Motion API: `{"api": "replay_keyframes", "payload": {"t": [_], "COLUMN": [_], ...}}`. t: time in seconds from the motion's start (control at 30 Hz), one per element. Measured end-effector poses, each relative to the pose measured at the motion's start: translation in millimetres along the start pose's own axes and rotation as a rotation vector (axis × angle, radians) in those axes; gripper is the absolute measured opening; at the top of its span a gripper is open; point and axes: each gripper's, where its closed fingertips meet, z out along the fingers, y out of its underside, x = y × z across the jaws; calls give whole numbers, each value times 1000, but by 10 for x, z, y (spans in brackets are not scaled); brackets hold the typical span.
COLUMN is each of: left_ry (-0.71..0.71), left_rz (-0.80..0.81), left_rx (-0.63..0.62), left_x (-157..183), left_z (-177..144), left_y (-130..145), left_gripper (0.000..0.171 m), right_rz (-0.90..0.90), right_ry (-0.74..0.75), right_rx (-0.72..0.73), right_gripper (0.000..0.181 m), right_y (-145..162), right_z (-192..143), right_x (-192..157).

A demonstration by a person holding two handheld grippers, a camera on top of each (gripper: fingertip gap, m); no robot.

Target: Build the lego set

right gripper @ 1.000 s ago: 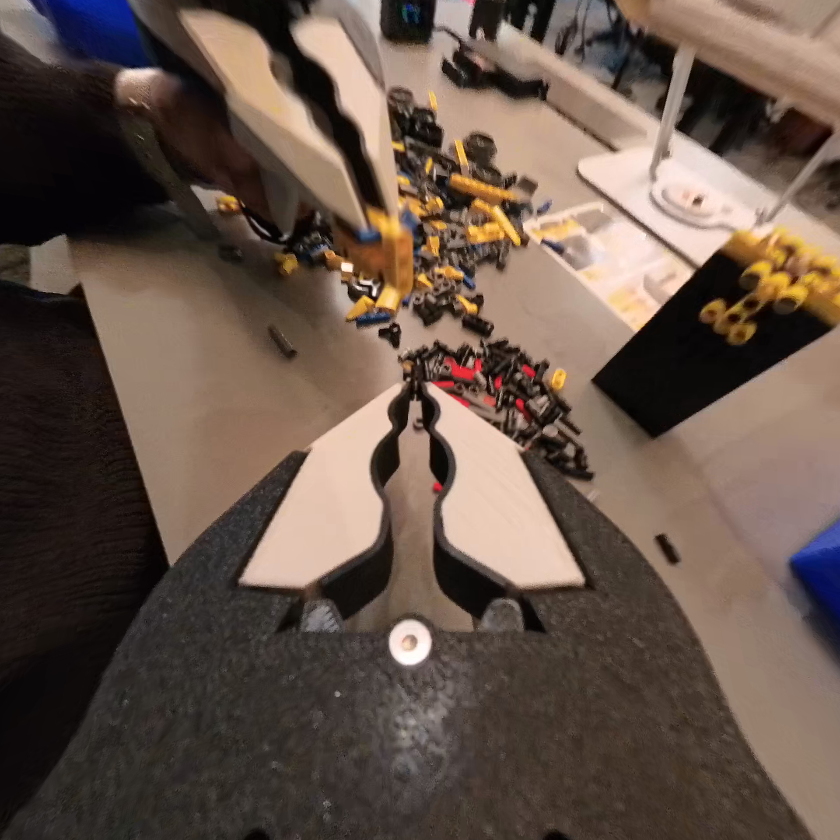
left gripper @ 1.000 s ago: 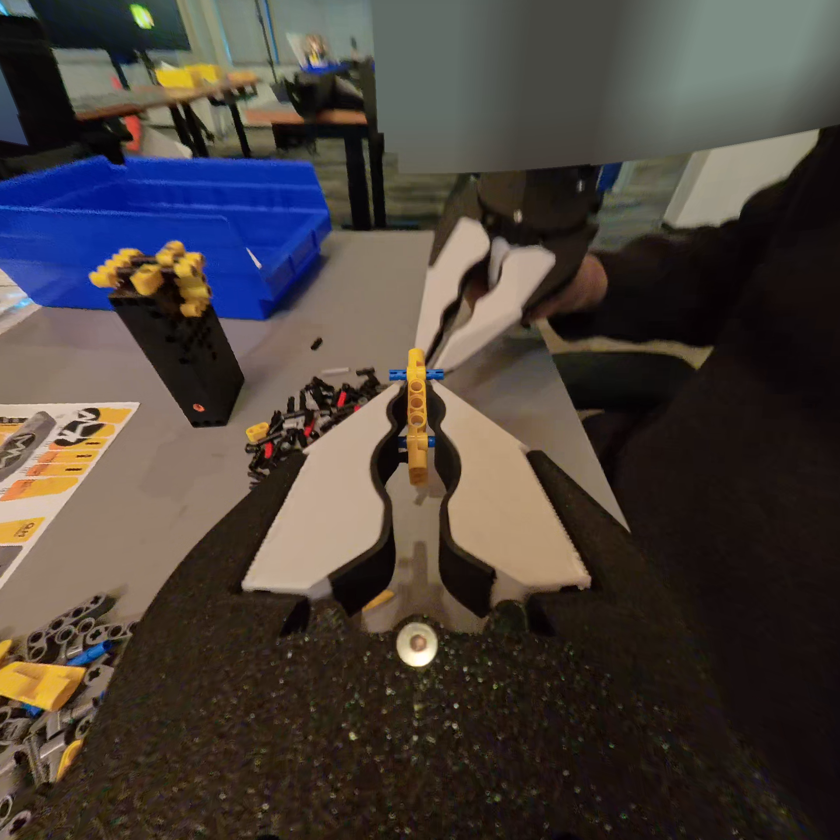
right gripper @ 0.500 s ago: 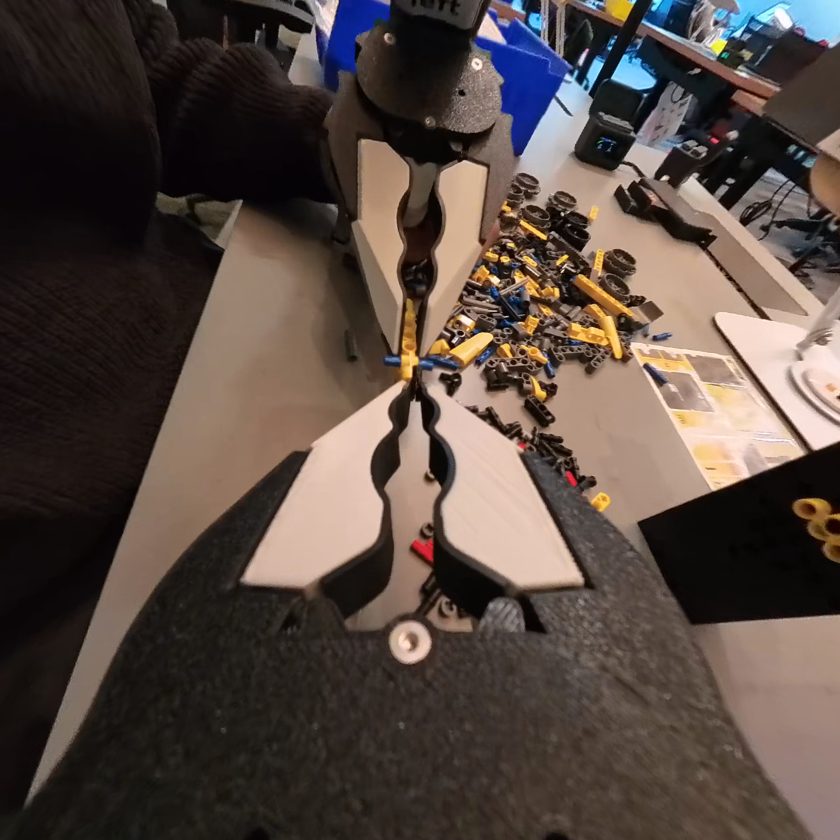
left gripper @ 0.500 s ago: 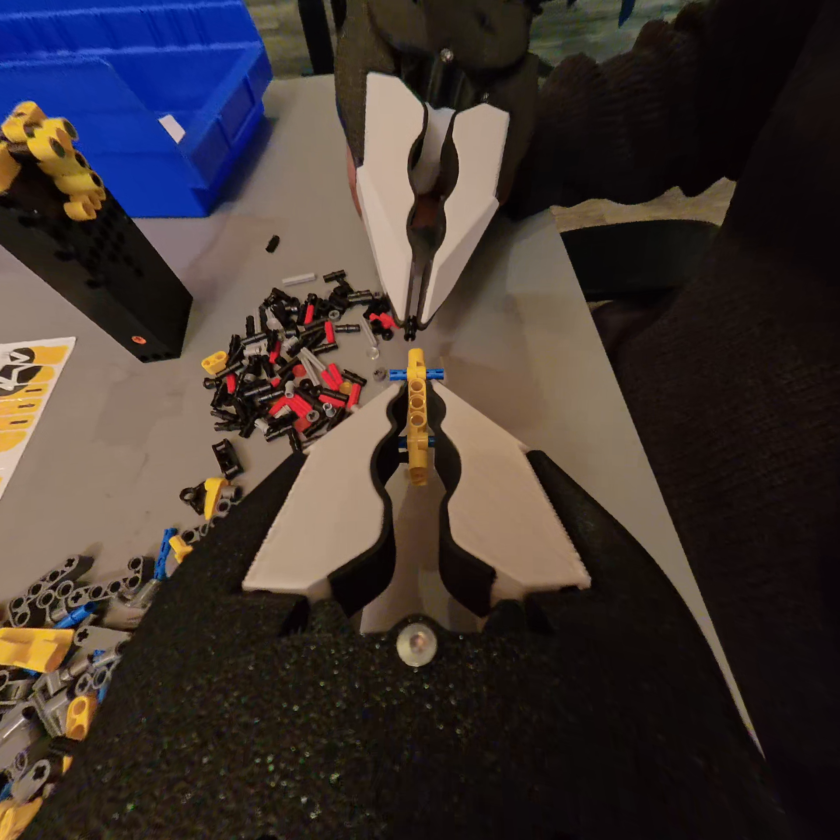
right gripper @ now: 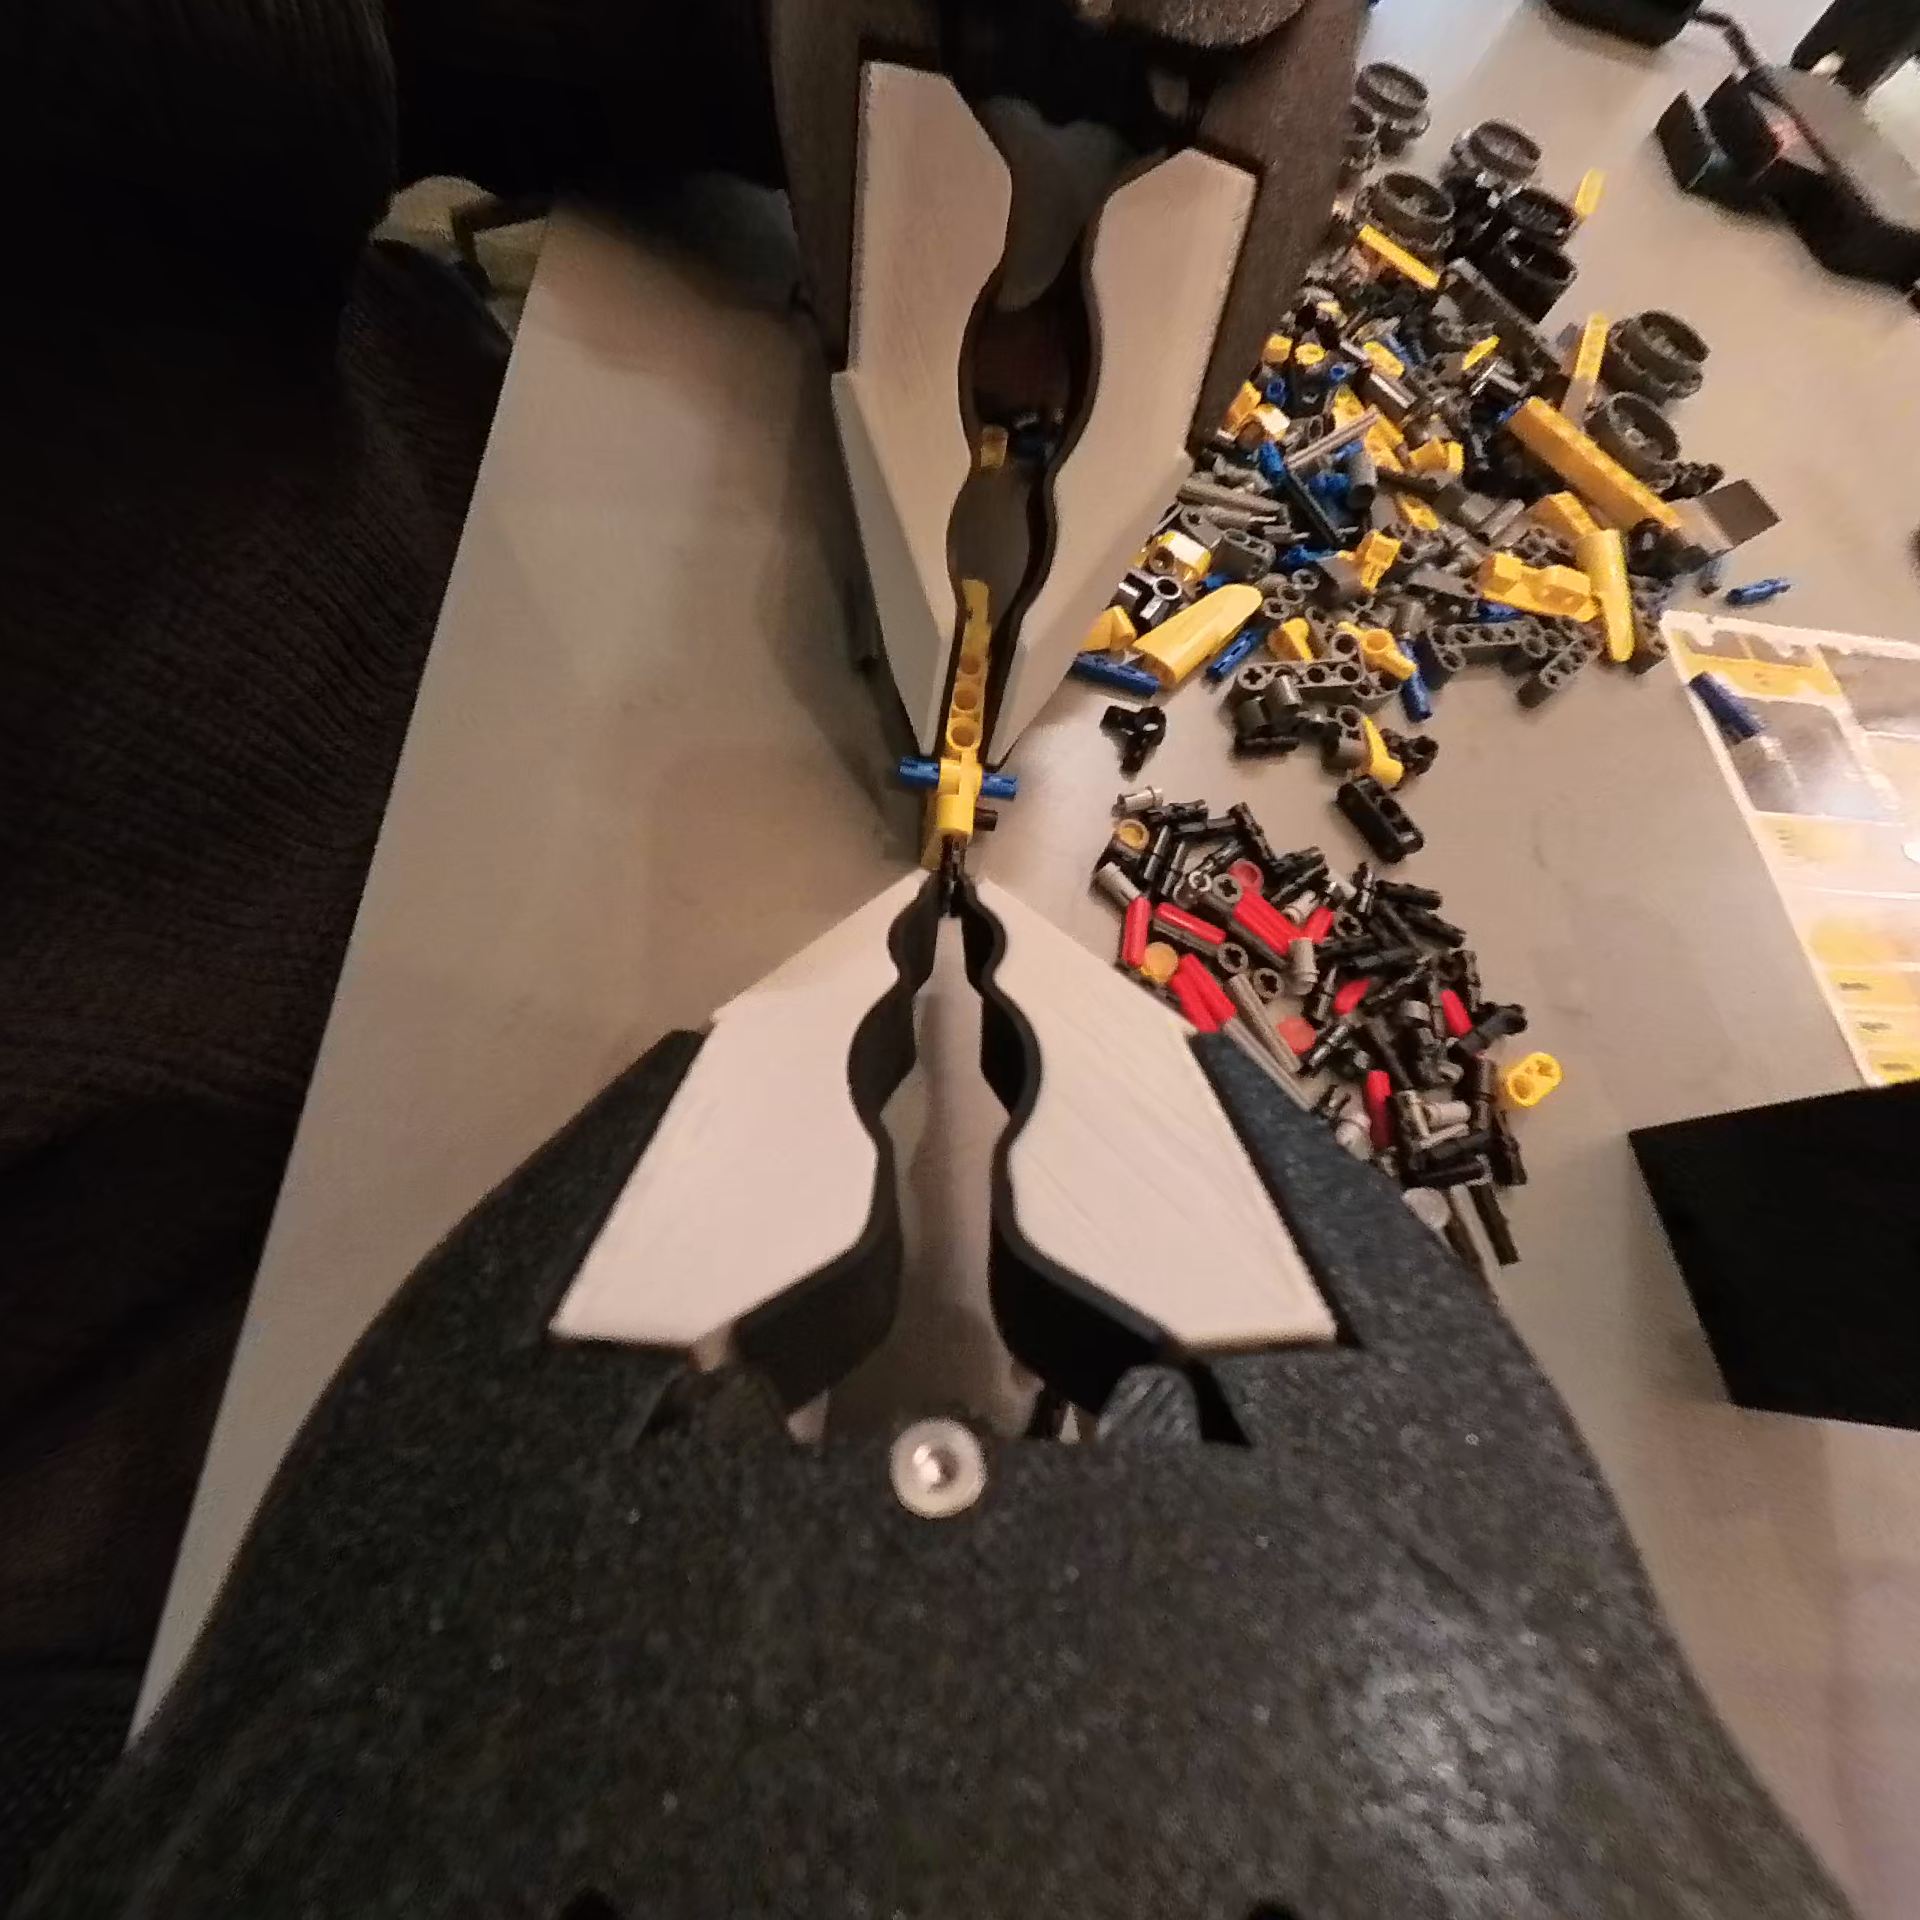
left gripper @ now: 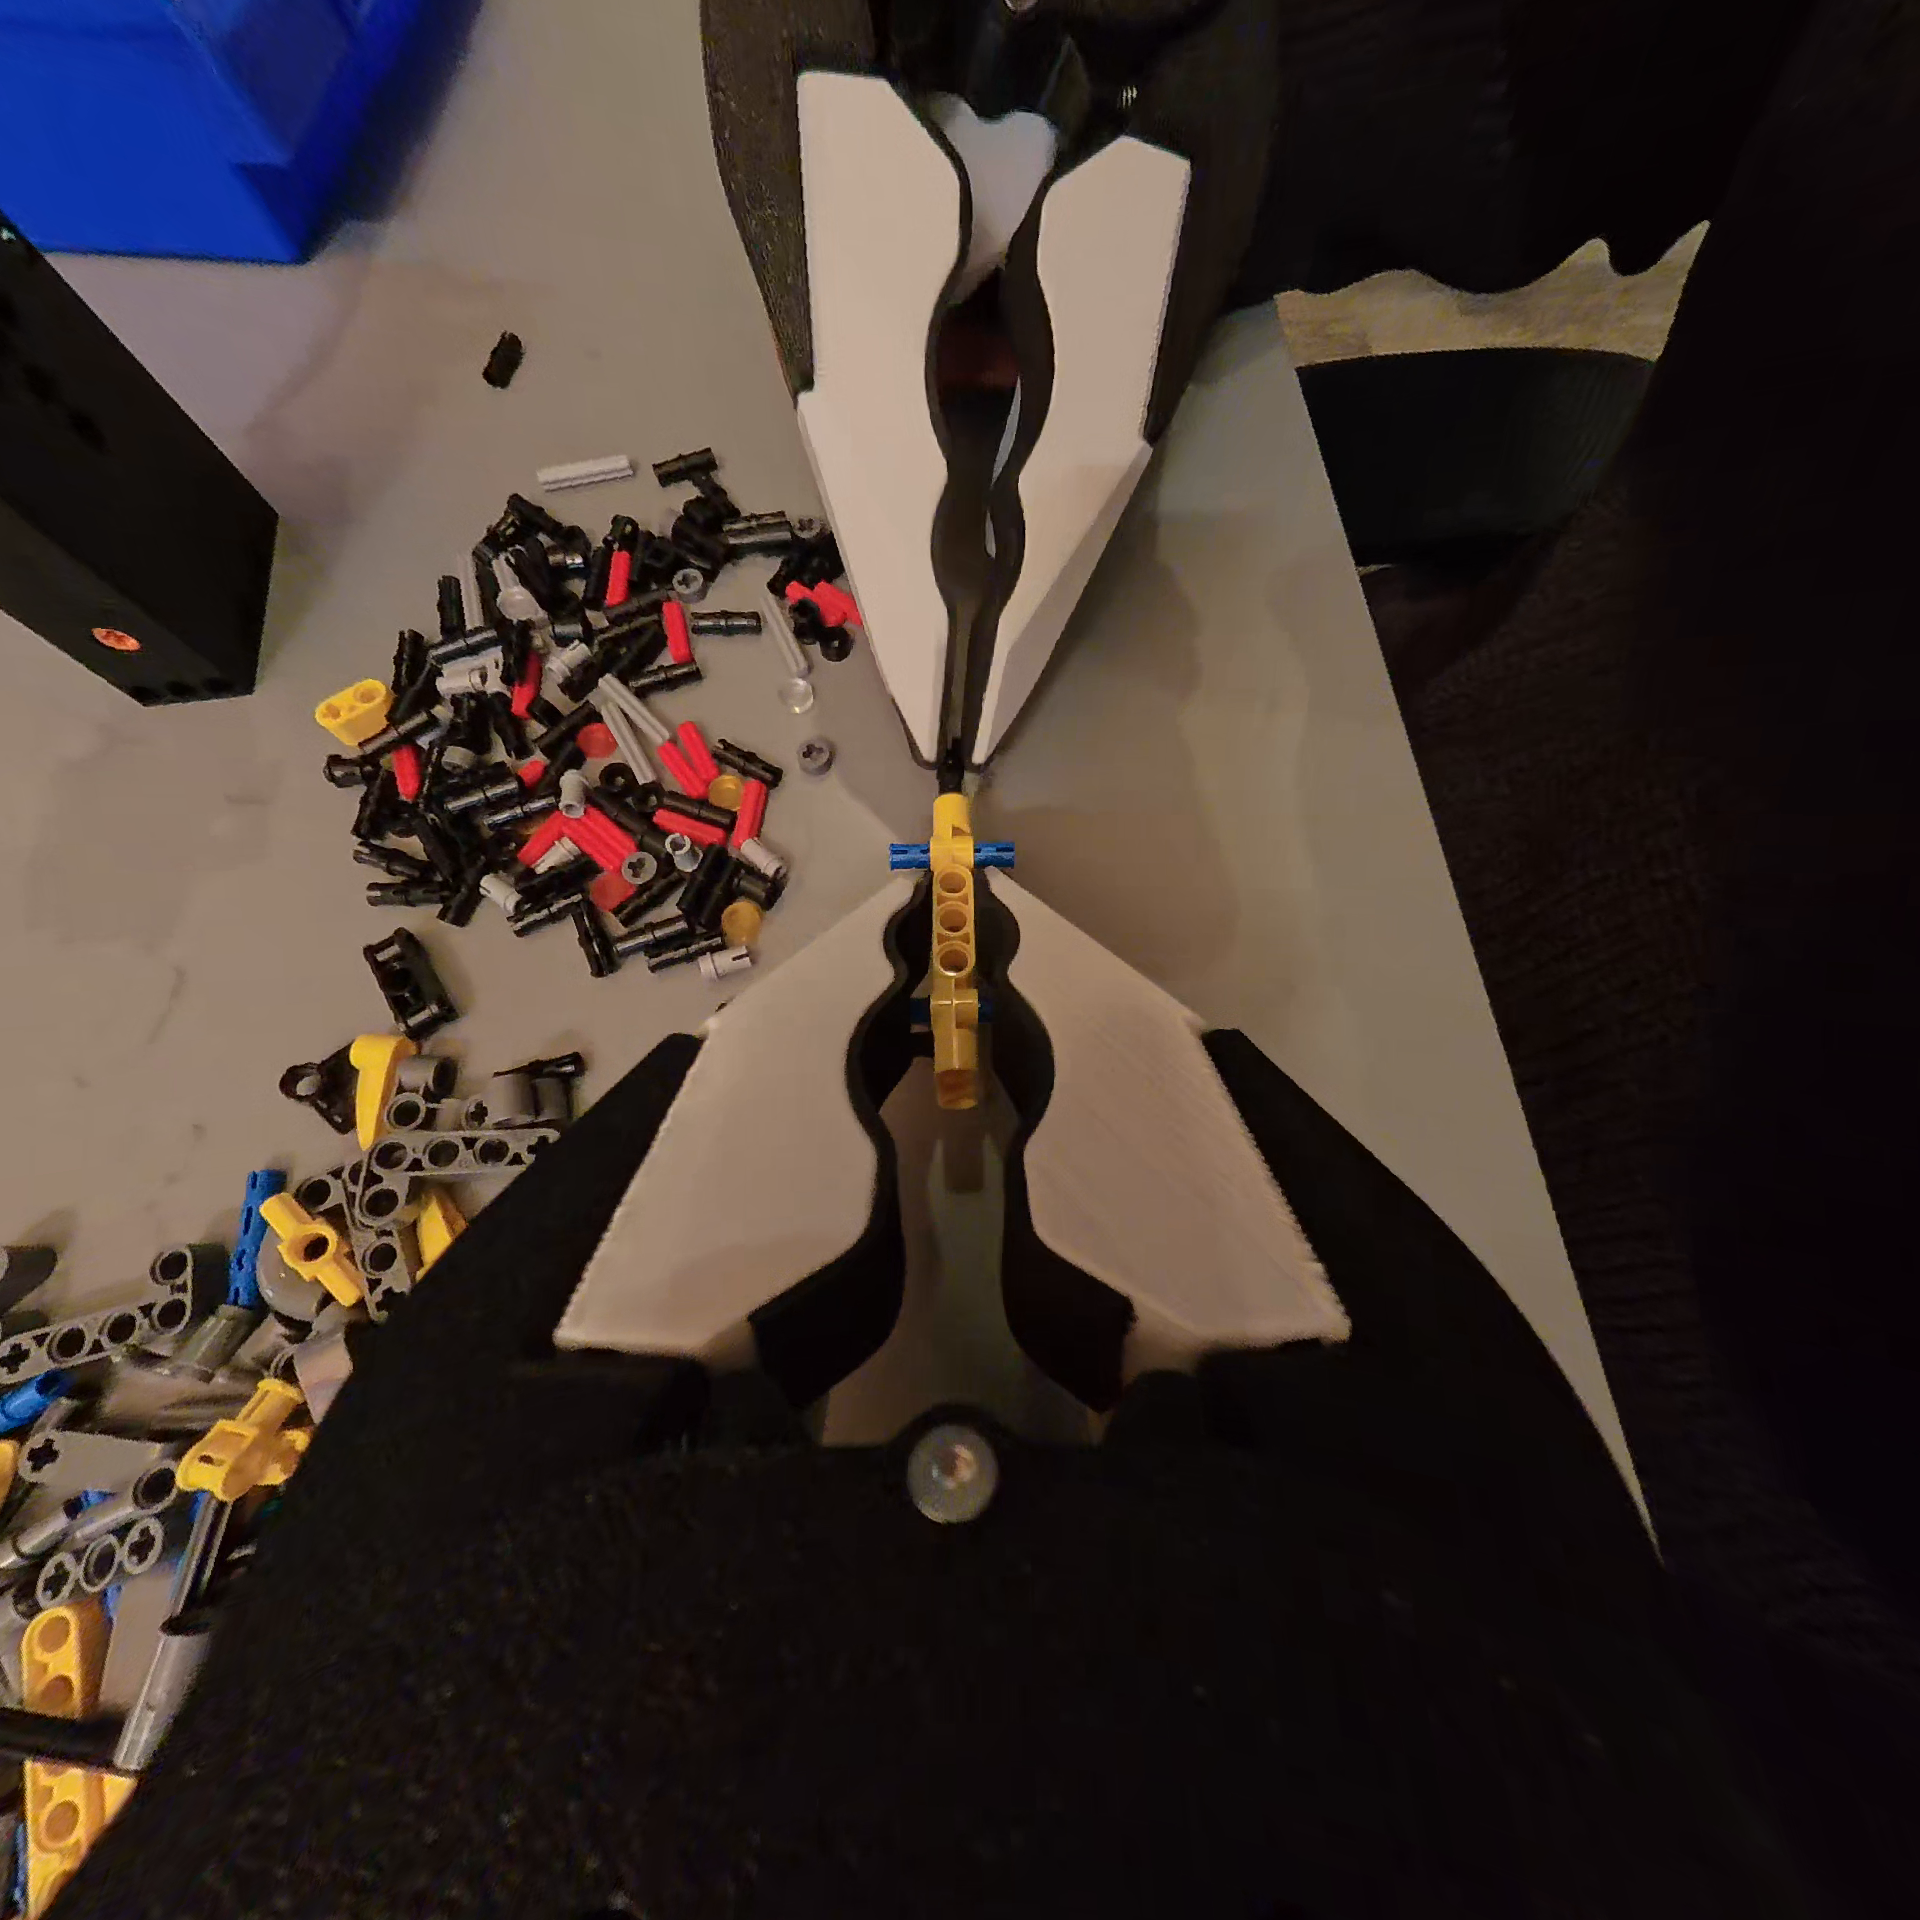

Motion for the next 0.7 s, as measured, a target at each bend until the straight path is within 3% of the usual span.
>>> {"api": "replay_keyframes", "payload": {"t": [0.7], "left_ry": [2], "left_rz": [-9], "left_rx": [-16], "left_x": [5], "left_z": [-1], "left_y": [29], "left_gripper": [7], "right_rz": [46], "right_ry": [-7], "right_rx": [4], "right_gripper": [3], "right_y": [-28], "right_z": [17], "right_x": [-6]}}
